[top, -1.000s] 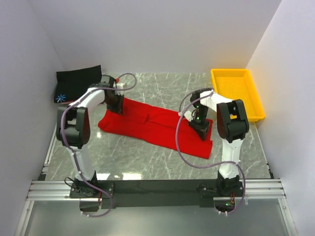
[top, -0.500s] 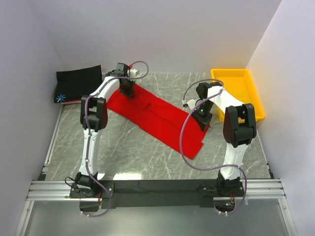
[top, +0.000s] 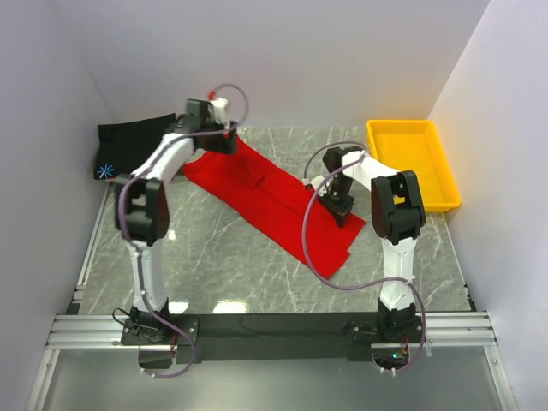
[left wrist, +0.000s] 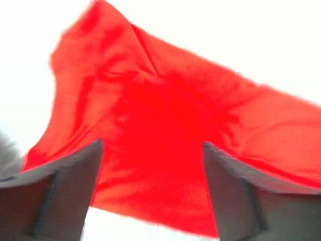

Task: Fold and stack the t-shirts
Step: Fold the tshirt

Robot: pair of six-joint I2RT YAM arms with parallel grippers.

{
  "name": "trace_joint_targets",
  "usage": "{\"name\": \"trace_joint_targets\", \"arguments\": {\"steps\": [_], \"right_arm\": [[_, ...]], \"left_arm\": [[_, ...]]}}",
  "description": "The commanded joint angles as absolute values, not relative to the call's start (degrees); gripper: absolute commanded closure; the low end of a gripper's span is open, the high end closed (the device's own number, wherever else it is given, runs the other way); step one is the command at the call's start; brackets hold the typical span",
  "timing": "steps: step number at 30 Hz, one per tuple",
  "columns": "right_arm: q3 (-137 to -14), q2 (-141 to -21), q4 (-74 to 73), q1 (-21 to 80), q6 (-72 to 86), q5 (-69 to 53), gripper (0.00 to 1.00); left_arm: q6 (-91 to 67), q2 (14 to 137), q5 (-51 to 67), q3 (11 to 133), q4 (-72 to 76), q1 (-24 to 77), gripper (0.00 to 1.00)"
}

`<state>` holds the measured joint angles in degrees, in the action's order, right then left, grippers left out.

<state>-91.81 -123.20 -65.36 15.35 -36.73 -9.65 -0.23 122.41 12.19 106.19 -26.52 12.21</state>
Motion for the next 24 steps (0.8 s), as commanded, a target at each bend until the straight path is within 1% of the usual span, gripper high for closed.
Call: {"name": "trace_joint_targets", "arguments": {"steps": [1,3,6,7,9,10,11,12,13,14,15,18,20,21,24], "right_arm": [[-88.3,-122.4,-65.7,16.8,-36.8,-10.1,1.00],[-85.1,-120.8,-67.1,18.3,-37.3,-12.1,1.00],[-80.3,-117.7,-69.2,21.7,-39.5,-16.2,1.00],[-79.1,-116.8,-70.4,22.6,-40.2,-17.4,1.00],[-76.7,-113.9,-71.1,25.6,-42.2,-19.5,1.00],[-76.1,-112.8,-70.6,26.3,-42.4,-19.3,1.00],[-76.1,-111.8,-70.3,26.5,-44.2,-19.7,1.00],[-76.6,-110.3,-70.7,26.0,-44.9,-20.4,1.00],[-77.5,-110.0,-71.3,25.6,-45.3,-22.0,1.00],[-78.8,-109.8,-73.3,25.0,-45.8,-23.0,1.00],[-81.7,-109.7,-74.2,23.3,-45.7,-24.2,1.00],[-85.3,-109.5,-74.1,21.6,-44.0,-24.5,1.00],[-85.5,-109.6,-70.9,21.1,-42.2,-21.0,1.00],[-85.3,-110.1,-69.4,21.1,-41.3,-19.4,1.00],[-85.4,-111.6,-66.5,20.9,-39.8,-16.3,1.00]], "left_arm": [[-9.7,113.5,16.3,101.7,-21.6,8.8,0.09],[-10.0,109.6,16.3,96.8,-21.4,8.7,0.01],[-9.1,105.1,17.4,90.9,-21.4,8.6,0.01],[-8.9,104.5,18.0,89.7,-21.8,8.6,0.02],[-9.0,103.8,19.5,87.1,-24.1,8.6,0.15],[-9.2,103.9,21.6,86.5,-24.7,8.6,0.28],[-9.3,104.6,22.9,85.5,-26.1,8.5,0.34],[-9.3,105.1,23.8,85.3,-26.6,8.7,0.40],[-9.5,106.0,24.7,85.3,-27.6,9.2,0.52],[-9.9,106.9,25.1,85.8,-28.3,9.5,0.56],[-10.0,108.8,25.2,86.0,-29.3,9.8,0.65],[-10.4,112.5,24.1,87.5,-30.0,11.2,0.73],[-11.2,115.5,21.4,89.0,-30.3,12.0,0.77],[-11.4,116.6,20.8,89.8,-30.7,12.1,0.82],[-11.9,120.8,18.4,92.8,-32.0,12.2,0.86]]}}
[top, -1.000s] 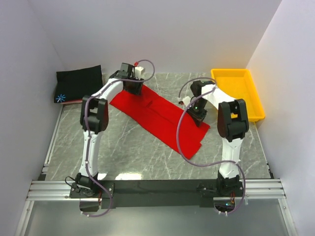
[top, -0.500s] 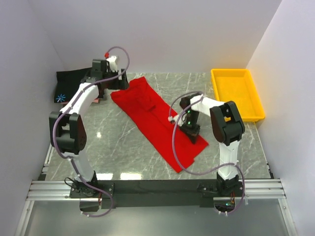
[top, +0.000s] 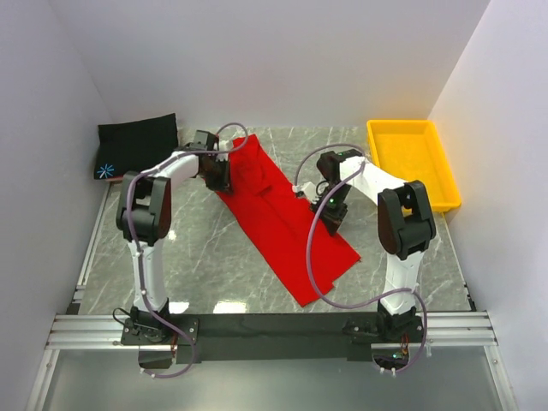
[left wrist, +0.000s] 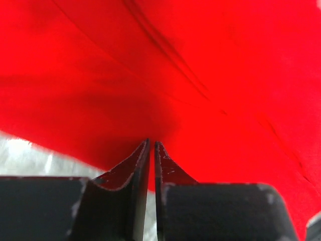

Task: Fold and stack the t-shirts
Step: Fold the tshirt

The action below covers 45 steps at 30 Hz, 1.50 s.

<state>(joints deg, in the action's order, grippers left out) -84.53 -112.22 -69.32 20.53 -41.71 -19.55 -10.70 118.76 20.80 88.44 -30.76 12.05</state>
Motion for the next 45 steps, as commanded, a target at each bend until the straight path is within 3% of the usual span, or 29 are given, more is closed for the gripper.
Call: {"name": "trace_joint_targets", "arguments": {"steps": [1,10,20,27,35,45], "right_arm": [[-85.4,-112.0,-65.7,20.9,-39.5,-16.1,1.00],[-83.2,-115.5,-62.1,21.7,-36.7,-15.6,1.00],[-79.0,-119.4,-62.1,27.3,-32.0,-25.0,1.00],[-77.1,-120.0,-58.0,33.8,-27.0,-33.2,1.00],[-74.0,-118.8,-51.8,34.8,-20.6,-37.5,1.00],[-73.4,-120.3,-50.1,35.0,-17.8,-37.0,1.00]], "left_arm": [[-11.5,121.7,17.7,93.6,-32.7,12.4,0.87],[-7.7,136.3,16.3,111.2,-36.9,14.4,0.92],[-3.8,146.3,20.6,128.7,-36.6,14.9,0.83],[-2.1,136.9,21.5,121.7,-33.1,14.5,0.69],[-3.8,124.4,24.1,104.5,-30.6,14.9,0.69],[-6.7,128.3,25.4,101.8,-28.6,15.9,0.76]]}}
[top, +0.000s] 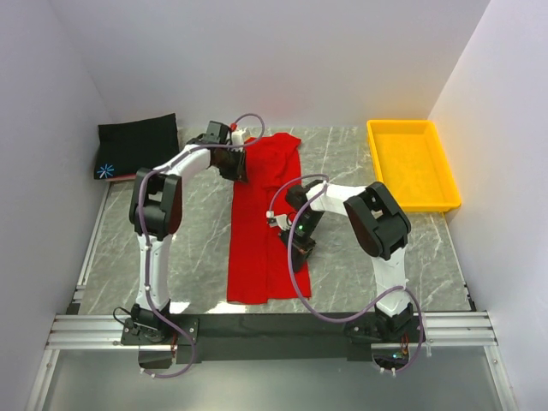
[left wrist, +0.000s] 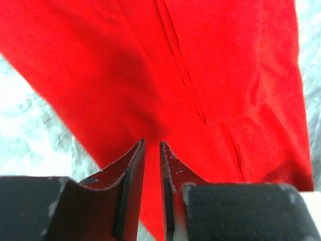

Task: Fold and stack the t-shirts
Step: Fold the tshirt

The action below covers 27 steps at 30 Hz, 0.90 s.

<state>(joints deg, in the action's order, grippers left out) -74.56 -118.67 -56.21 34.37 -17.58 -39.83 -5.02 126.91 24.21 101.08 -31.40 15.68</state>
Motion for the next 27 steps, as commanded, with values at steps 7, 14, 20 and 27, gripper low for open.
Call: {"name": "trace_joint_targets", "arguments": {"steps": [7,14,20,27], "right_arm": [[-75.3,-121.3,-51.8,34.6,-18.2,-34.5,1.00],[-79.6,-124.4,-53.4,31.9,-18.1,-32.3,1.00],[-85.0,-127.3,-55.4,28.9,-17.7,-31.1,1.00],[-86.8,-128.0,-57.0,27.2,-19.1,-30.0,1.00]], "left_arm": [[-9.8,133.9,22.9,106.9,-26.5,15.3,0.78],[-12.7,140.9,22.6,115.0,-26.2,12.6,0.80],[-13.4,143.3,22.7,119.2,-25.6,12.4,0.80],[-14.8,144.3,24.4,120.4,-24.9,11.7,0.75]]}}
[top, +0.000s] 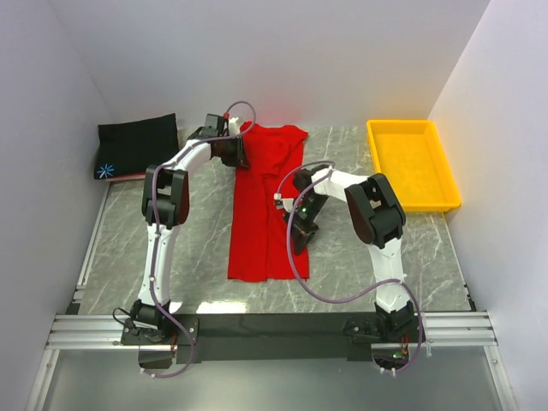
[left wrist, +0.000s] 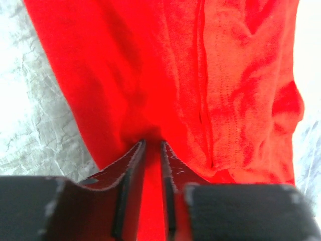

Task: Fold and stack the t-shirts
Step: Fold the tshirt

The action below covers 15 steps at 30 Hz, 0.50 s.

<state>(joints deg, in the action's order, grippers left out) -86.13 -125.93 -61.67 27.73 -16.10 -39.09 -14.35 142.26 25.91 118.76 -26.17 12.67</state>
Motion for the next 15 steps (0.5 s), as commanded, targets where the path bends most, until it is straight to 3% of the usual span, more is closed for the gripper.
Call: {"name": "trace_joint_targets", "arguments": {"steps": [1,4,8,10,15], "right_arm": [[-87.0,-127.6,-57.0,27.4,-19.0,-30.2,1.00],[-86.6,-126.7,-57.4,28.2,-19.1,-32.1,1.00],[-83.9,-123.0,-55.4,29.8,-19.2,-33.5,0.89],[-82.7,-120.8,-54.8,30.0,-18.9,-34.4,0.79],[-78.4,-113.3,-52.9,30.1,-18.7,-34.6,0.72]], "left_arm": [[-14.7,144.0,25.4,120.5,-24.5,11.6,0.73],[-13.4,140.3,28.3,118.7,-23.3,11.5,0.60],[-12.0,126.2,27.6,105.5,-13.7,11.1,0.31],[-10.9,117.9,27.3,99.4,-12.2,10.4,0.26],[-5.1,105.0,31.7,91.4,-17.8,5.8,0.15]]}}
